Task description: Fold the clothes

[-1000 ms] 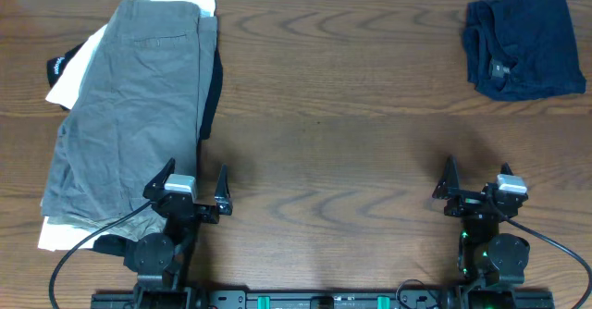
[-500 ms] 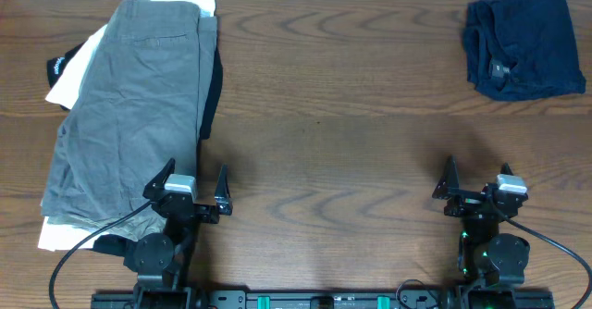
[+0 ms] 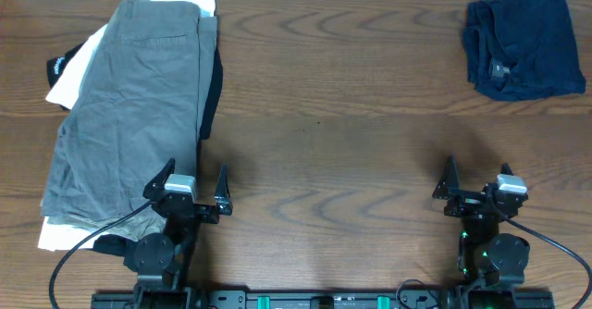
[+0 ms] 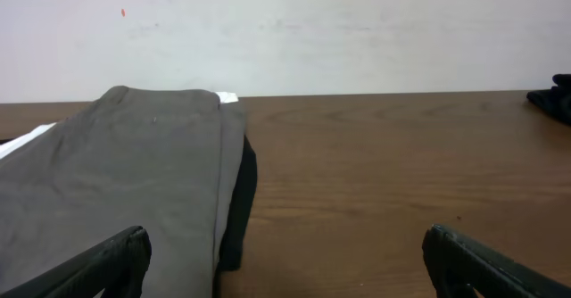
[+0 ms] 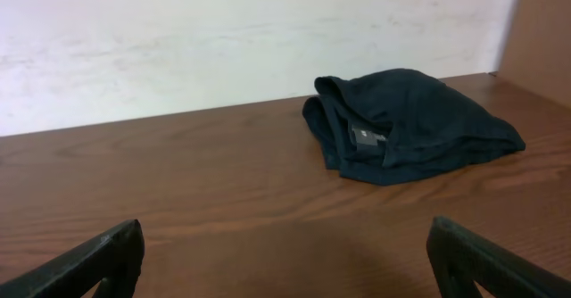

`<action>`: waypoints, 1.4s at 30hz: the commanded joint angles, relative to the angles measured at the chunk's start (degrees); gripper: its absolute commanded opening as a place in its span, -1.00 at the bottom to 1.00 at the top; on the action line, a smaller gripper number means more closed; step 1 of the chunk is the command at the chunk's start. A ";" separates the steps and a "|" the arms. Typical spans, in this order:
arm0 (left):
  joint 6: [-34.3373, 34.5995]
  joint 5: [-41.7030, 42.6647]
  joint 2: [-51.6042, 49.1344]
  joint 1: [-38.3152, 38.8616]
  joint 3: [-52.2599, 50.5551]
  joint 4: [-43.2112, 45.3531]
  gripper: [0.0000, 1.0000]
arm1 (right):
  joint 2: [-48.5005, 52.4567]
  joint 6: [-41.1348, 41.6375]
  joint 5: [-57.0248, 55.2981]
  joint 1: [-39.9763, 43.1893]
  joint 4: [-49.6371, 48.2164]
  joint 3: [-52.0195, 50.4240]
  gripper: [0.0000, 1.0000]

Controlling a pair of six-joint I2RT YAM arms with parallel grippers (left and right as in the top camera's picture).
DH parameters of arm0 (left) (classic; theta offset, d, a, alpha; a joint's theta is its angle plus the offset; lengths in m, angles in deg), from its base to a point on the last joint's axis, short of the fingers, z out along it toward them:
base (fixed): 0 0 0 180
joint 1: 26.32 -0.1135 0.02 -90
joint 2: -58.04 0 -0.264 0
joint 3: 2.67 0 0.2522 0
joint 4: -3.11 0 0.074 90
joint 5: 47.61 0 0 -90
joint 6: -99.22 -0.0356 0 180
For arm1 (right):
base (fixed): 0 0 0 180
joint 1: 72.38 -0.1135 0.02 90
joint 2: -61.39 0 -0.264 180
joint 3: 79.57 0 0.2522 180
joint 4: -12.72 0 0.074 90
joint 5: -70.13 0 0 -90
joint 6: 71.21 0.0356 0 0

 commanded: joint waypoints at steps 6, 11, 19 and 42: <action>0.20 1.42 0.39 0.13 -0.76 -2.12 0.96 | -0.37 -0.57 0.20 -0.83 0.04 -0.24 0.99; 0.20 1.40 0.39 0.13 -0.76 -2.12 0.96 | -0.37 -0.57 0.20 -0.83 0.04 -0.24 0.98; 0.20 1.40 0.39 0.13 -0.76 -2.12 0.96 | -0.37 -0.57 0.20 -0.83 0.04 -0.24 0.98; 0.22 1.44 0.39 0.13 -0.76 0.52 0.96 | -0.37 -0.44 8.96 -0.83 -2.86 -0.22 0.99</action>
